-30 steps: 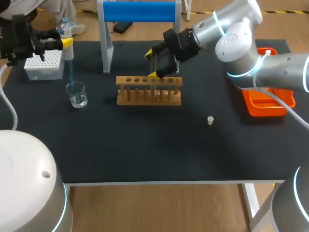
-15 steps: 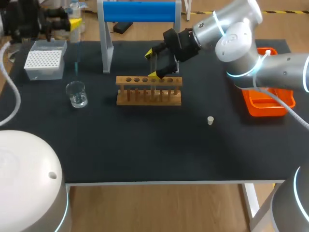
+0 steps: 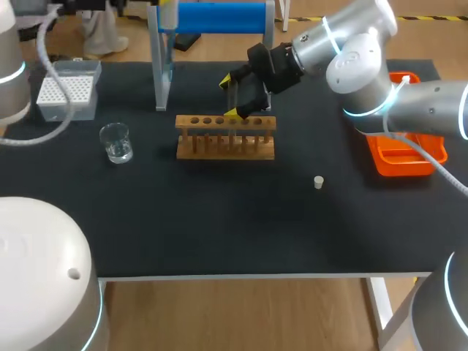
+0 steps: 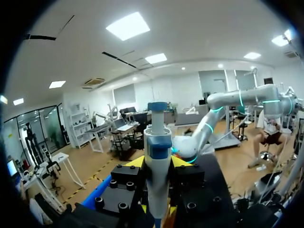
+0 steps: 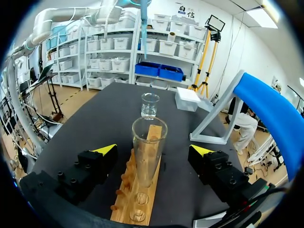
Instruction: Invert the test tube, pick up the pipette, mount the tip to pipette, aspirate from beaker and dispense into the tube, eject the tip, return the pipette, and cap with the stopper.
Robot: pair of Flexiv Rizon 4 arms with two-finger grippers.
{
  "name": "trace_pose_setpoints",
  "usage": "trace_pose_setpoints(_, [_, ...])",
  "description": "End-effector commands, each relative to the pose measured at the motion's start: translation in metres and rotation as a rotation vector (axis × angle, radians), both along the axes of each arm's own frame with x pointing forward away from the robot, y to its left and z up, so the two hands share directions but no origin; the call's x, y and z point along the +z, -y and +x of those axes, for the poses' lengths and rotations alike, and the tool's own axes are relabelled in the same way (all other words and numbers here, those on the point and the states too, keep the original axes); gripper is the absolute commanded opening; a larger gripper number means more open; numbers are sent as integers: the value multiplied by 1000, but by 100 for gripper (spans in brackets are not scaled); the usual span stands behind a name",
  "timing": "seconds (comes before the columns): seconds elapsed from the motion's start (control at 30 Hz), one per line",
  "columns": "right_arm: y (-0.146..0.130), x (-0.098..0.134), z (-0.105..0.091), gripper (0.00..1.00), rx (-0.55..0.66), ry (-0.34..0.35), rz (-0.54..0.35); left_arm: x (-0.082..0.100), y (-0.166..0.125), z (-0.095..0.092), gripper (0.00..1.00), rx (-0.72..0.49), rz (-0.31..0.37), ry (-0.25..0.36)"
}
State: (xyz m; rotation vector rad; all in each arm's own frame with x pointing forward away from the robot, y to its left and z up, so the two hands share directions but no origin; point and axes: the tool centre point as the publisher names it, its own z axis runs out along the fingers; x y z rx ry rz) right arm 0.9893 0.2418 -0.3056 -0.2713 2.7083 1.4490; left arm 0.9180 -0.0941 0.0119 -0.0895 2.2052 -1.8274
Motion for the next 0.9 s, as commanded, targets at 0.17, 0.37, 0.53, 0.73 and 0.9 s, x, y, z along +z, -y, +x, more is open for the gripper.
trace_pose_setpoints(0.17, [0,0,1,100,1,0,-1,10,50,10,0,-96,-36,-23])
trace_pose_setpoints(0.37, [0,0,1,100,1,0,-1,10,66,10,0,-136,-33,-38])
trace_pose_setpoints(0.53, [0,0,1,100,1,0,-1,10,66,10,0,-136,-33,-38])
trace_pose_setpoints(0.73, [0,0,1,100,1,0,-1,10,66,10,0,-136,-33,-38])
trace_pose_setpoints(0.9, [0,0,1,100,1,0,-1,10,66,10,0,-136,-33,-38])
